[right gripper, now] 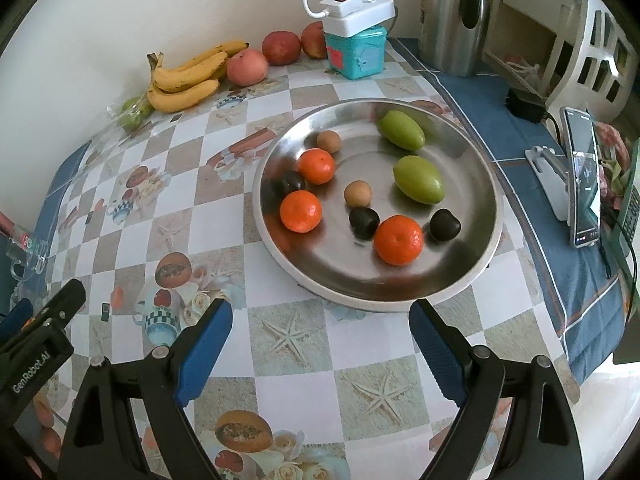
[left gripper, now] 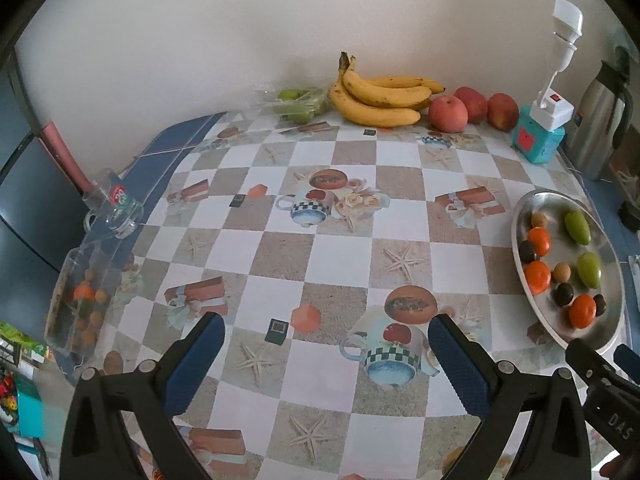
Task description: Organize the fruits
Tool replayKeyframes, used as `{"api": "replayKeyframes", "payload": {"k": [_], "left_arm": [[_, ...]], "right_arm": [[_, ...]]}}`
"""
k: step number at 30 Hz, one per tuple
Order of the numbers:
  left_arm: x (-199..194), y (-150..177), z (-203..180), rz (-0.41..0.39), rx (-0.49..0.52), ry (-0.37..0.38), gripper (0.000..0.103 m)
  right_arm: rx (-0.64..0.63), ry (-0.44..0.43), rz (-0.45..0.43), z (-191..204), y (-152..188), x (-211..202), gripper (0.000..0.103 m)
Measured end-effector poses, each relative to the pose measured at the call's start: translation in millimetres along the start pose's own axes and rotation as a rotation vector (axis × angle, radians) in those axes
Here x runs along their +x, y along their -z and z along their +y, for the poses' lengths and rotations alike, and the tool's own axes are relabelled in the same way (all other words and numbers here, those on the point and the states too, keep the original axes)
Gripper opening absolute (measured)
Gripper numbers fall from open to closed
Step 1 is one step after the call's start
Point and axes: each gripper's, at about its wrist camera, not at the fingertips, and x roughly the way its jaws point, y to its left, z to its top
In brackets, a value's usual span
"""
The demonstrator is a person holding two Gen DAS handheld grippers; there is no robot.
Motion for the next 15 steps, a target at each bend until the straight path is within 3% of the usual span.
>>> {"api": "replayKeyframes", "payload": {"k": [15], "left_arm": [[-1.4, -1.3, 0.9, 0.019, -0.01, -0.003, 0.103]], "right_arm": [[0.0, 0.007, -0.019, 1.1, 0.1, -4.1, 0.09]]}}
